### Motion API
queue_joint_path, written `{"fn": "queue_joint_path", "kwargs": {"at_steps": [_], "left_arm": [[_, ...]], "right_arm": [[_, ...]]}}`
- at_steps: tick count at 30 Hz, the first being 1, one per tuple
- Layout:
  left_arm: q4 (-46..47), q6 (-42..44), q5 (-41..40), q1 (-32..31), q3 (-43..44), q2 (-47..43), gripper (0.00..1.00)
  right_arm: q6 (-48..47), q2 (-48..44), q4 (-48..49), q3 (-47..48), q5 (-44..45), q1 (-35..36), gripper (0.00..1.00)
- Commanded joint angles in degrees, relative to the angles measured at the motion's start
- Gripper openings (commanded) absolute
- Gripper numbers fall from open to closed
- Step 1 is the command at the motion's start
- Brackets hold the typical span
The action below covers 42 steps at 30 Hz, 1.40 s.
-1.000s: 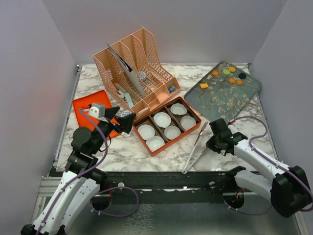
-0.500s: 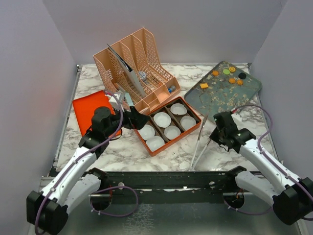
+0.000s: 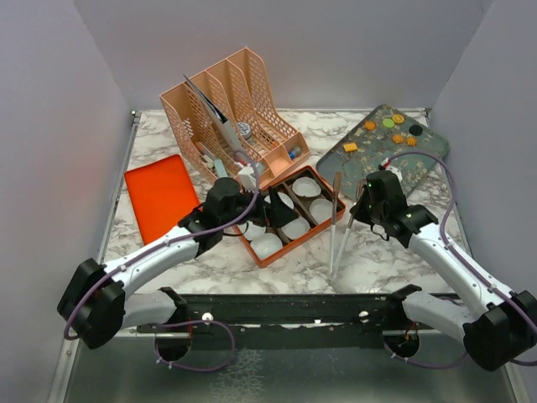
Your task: Pack the cookies
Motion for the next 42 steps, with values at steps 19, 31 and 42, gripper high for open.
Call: {"fn": "queue_joint_path", "kwargs": {"at_steps": [19, 31, 42], "left_arm": [[17.95, -8.06, -13.97, -13.41, 12.83, 22.16, 0.64], [21.43, -10.33, -16.86, -13.51, 12.69, 24.33, 0.45], [22.39, -17.57, -21.56, -13.38, 9.71, 22.95, 0.04]], "right_arm": [[-5.94, 1.63, 12.55, 1.17, -14.64, 0.29, 0.0], [-6.66, 1.38, 17.22, -0.78, -18.09, 0.29, 0.0], [-7.91, -0.76, 20.4, -2.1, -20.23, 0.29, 0.23]]}}
